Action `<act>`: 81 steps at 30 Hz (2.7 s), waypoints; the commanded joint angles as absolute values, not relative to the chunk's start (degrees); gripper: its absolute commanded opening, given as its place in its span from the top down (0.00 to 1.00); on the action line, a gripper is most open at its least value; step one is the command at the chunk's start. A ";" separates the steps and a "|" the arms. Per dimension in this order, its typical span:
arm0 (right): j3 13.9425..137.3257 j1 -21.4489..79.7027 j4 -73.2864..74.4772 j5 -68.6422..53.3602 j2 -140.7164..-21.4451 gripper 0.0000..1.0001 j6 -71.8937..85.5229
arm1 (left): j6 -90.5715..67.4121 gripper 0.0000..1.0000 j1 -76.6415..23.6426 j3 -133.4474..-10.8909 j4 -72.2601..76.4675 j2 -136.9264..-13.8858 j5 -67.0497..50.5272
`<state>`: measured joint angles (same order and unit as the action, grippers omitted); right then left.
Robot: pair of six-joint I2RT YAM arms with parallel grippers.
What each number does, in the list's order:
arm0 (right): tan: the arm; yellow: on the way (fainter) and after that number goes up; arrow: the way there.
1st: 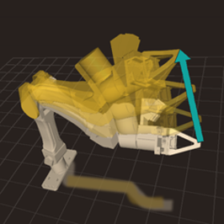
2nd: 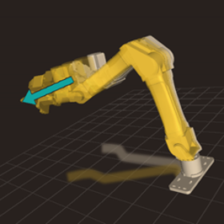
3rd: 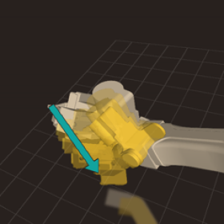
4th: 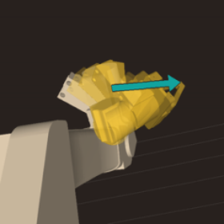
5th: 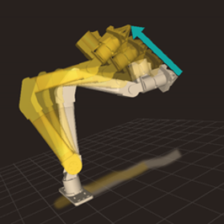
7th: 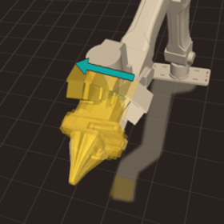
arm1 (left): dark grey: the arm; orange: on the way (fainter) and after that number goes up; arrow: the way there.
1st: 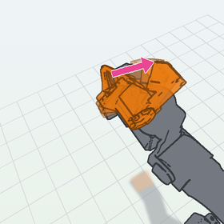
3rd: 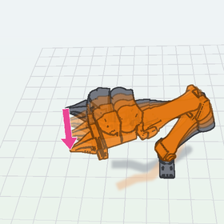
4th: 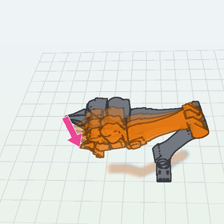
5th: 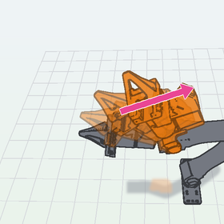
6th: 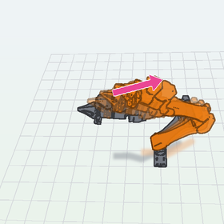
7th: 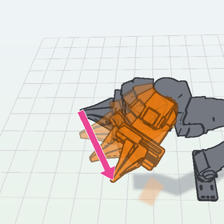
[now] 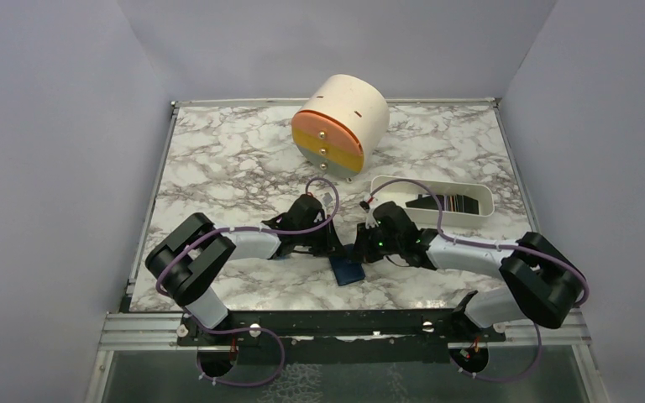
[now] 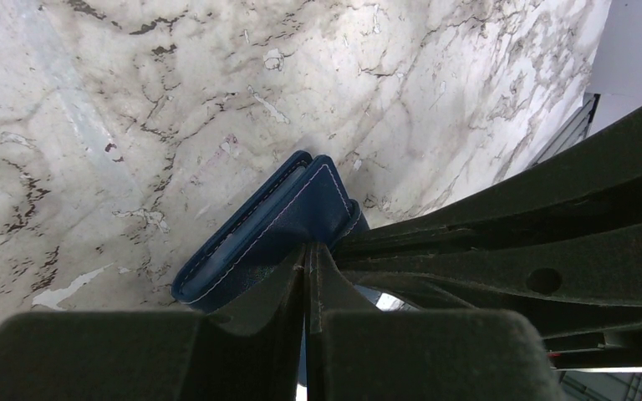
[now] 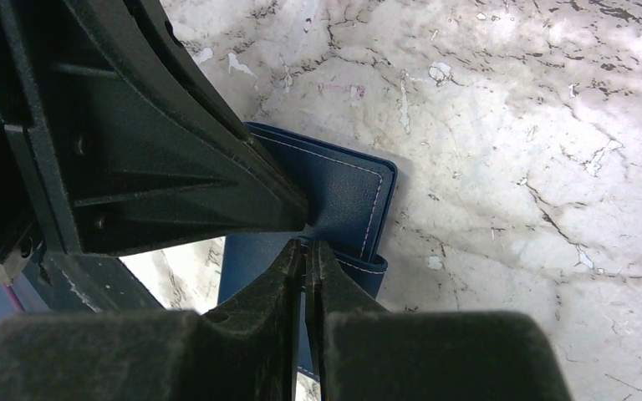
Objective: Put the credit cards into the card holder
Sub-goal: Close the card holder at the center of the board.
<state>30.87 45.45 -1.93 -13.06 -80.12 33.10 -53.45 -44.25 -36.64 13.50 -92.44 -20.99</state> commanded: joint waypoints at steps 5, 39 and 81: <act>28.52 47.46 4.44 -10.73 -77.72 0.93 31.73 | -52.11 0.93 -44.93 -36.05 10.65 -95.86 -17.19; 32.00 49.39 10.38 -5.53 -84.14 0.94 33.02 | -52.92 0.93 -45.30 -34.63 12.68 -97.12 -17.66; 41.71 48.56 18.08 -7.99 -103.46 0.94 27.84 | -48.61 0.88 -44.91 -36.56 -2.55 -82.24 -8.78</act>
<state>47.42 47.68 10.41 -17.30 -95.77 31.64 -50.24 -44.29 -35.94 3.75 -84.73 -10.55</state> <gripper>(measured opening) 0.067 0.116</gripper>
